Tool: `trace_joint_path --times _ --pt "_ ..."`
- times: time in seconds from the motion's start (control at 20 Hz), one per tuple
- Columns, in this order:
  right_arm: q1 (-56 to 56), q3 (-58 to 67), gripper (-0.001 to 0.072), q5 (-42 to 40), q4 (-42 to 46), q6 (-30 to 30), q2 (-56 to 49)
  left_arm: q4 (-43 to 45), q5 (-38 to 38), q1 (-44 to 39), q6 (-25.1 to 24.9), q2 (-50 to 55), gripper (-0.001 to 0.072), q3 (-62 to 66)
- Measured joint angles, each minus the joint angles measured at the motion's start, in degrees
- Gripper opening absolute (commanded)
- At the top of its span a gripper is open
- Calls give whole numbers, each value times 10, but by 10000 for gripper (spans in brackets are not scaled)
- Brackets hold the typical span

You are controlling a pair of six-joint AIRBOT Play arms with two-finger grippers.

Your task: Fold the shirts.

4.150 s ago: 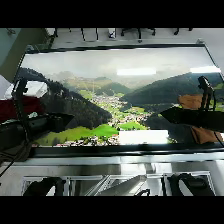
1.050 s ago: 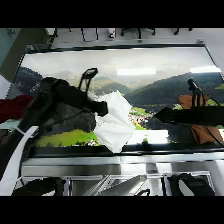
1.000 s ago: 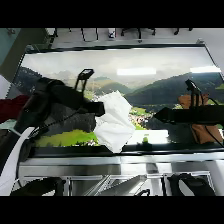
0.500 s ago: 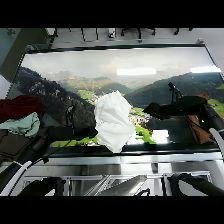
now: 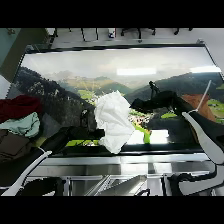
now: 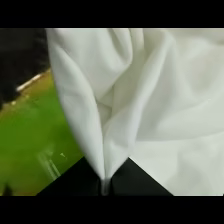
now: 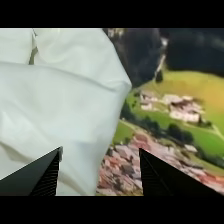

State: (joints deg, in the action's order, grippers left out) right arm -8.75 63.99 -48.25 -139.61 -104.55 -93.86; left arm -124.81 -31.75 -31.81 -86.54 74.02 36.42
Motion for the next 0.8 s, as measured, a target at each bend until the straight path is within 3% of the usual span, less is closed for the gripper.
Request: trace_joint_path --times 0.1,0.15,0.2,0.25,0.3,0.35,0.6,0.8 --pt "-15 30 545 2 -3 8 -33 8 -4 -2 -1 5 14 7" --pt "-20 41 491 3 -4 10 -45 14 -6 -2 -3 3 14 8" --pt "-24 50 392 4 -4 12 -56 17 -10 -2 -5 -2 15 9" --pt "-27 55 246 4 -4 13 -64 20 -11 0 -5 -12 15 10" --pt "-29 60 54 4 -5 14 -71 24 -13 3 -7 -22 14 11" --pt "-31 63 17 5 -5 15 -76 28 -16 7 -8 -34 14 12" --pt "-28 99 17 -3 -6 19 -63 36 -37 63 -17 -131 14 18" --pt "3 190 18 -50 -6 13 36 38 -94 145 -36 -235 13 82"
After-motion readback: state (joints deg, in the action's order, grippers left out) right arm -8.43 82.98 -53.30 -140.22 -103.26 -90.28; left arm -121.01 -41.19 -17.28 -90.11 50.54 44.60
